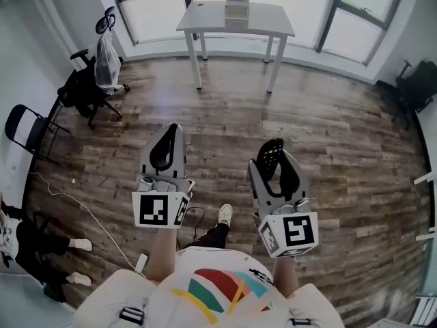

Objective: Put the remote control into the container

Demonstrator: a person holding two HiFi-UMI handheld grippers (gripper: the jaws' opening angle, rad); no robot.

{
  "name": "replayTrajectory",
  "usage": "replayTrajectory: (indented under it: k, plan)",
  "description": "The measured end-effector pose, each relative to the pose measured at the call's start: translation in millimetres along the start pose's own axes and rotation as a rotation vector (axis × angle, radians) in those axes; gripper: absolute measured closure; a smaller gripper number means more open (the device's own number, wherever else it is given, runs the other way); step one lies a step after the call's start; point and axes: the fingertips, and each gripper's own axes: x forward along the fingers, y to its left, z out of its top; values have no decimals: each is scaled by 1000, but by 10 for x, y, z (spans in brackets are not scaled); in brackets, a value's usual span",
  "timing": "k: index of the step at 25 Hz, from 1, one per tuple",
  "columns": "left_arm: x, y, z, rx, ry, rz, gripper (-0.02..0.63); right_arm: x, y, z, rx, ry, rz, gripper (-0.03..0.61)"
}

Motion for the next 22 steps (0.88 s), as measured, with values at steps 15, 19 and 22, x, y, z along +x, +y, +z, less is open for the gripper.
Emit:
replayTrajectory:
  k: [15, 19, 22]
  plan:
    - [1189, 634, -568, -56, 7, 38, 607, 1482, -425, 36, -22, 23, 43, 324]
    - [1347, 756, -654, -80, 1, 43, 609, 1690, -451, 45, -40, 37, 35, 324]
    - [1422, 810, -705, -95, 7, 36, 609, 1800, -479, 84, -52, 44, 24, 324]
